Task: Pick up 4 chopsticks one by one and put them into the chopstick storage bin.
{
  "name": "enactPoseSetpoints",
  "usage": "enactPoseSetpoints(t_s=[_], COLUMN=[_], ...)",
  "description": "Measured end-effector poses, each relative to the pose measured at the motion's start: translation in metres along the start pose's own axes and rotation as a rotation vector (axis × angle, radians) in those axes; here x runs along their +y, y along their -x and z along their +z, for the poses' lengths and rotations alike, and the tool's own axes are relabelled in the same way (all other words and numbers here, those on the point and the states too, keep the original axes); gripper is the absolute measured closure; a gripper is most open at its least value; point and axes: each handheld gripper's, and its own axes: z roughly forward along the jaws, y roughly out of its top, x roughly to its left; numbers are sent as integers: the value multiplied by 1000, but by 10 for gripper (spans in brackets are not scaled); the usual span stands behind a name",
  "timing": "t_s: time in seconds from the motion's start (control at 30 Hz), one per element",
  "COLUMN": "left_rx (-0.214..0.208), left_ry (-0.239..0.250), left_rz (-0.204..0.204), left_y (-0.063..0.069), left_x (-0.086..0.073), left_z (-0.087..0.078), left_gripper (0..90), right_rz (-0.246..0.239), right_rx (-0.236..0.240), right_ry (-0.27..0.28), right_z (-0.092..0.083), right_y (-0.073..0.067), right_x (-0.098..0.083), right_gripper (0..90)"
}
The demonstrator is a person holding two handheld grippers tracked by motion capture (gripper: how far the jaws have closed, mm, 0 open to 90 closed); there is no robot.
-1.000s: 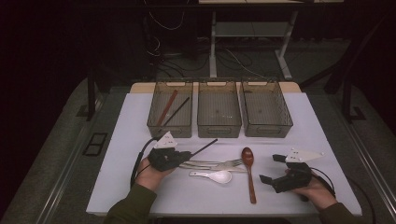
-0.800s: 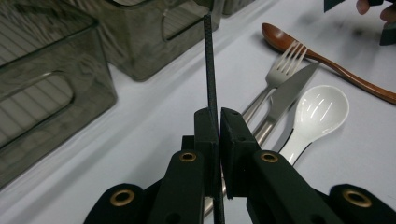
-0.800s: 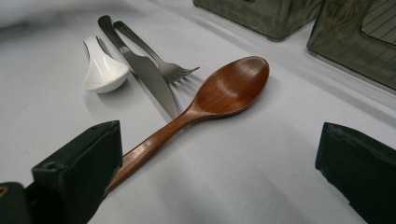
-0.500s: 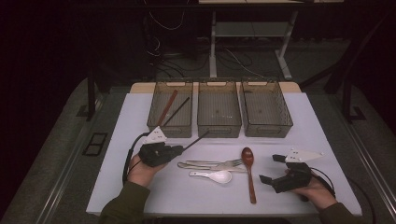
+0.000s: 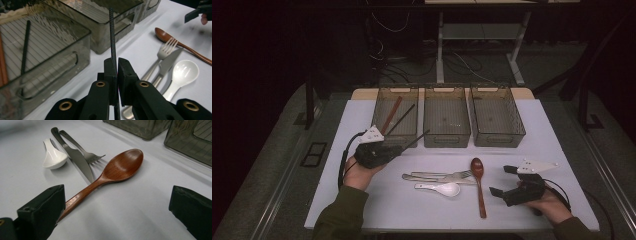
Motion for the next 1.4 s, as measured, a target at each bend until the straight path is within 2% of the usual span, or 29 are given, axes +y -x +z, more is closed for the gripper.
enactPoseSetpoints(t_s=[0.3, 0.67, 1.0, 1.2, 1.33, 1.4], left_rx=[16, 65, 122, 155, 176, 185], left_ry=[9, 6, 10, 1, -6, 0], left_rz=[-8, -24, -76, -91, -97, -112], left_y=[-15, -39, -67, -82, -90, -94], left_x=[16, 42, 64, 76, 79, 78], left_z=[1, 9, 27, 38, 44, 49], left_gripper=[851, 851, 850, 850, 850, 850], right_rz=[-1, 0, -1, -1, -1, 2], right_rx=[1, 1, 2, 3, 3, 5], right_ry=[0, 2, 6, 7, 8, 9], right_z=[0, 0, -1, -1, -1, -2], right_y=[0, 0, 0, 0, 0, 0], right_x=[0, 0, 0, 0, 0, 0], right_gripper=[7, 7, 7, 7, 7, 7])
